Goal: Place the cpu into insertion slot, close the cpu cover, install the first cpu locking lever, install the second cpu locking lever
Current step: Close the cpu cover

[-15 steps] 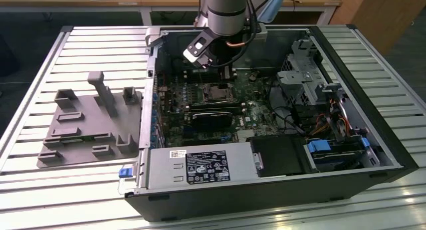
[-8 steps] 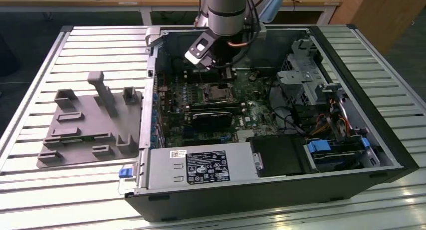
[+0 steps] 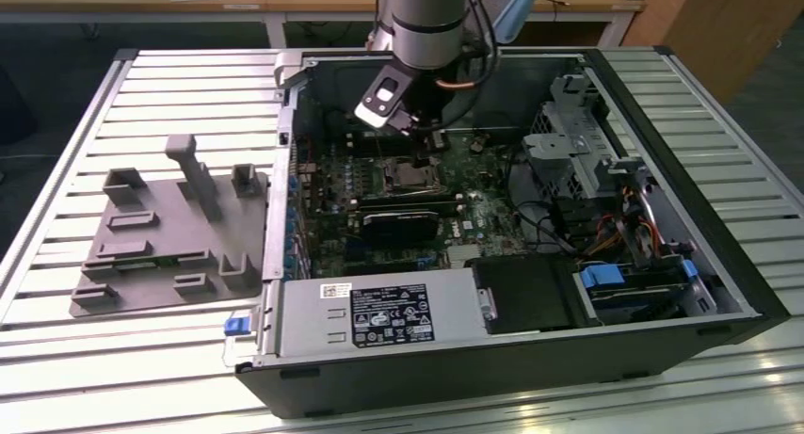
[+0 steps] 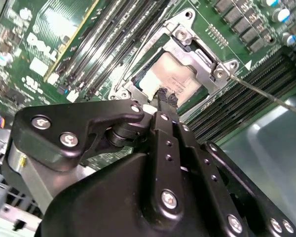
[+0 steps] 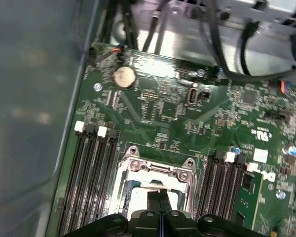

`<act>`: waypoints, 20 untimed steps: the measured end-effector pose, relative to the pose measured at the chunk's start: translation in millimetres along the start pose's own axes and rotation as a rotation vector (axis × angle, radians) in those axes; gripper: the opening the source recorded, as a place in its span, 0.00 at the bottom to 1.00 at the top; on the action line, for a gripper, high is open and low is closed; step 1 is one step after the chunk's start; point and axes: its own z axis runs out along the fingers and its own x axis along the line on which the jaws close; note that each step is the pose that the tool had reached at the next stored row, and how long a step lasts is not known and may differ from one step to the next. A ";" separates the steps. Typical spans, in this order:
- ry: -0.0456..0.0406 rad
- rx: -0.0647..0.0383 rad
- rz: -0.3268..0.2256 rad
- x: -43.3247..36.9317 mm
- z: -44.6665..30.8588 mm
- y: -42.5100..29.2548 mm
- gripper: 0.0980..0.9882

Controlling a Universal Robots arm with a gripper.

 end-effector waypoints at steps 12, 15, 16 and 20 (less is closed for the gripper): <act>0.0114 -0.003 -0.219 0.0 1.1 -0.1 0.00; 0.0142 -0.003 -0.273 0.0 1.3 -0.1 0.00; 0.0151 -0.003 -0.291 0.0 1.4 -0.1 0.00; 0.0188 -0.004 -0.363 0.0 1.7 -0.1 0.00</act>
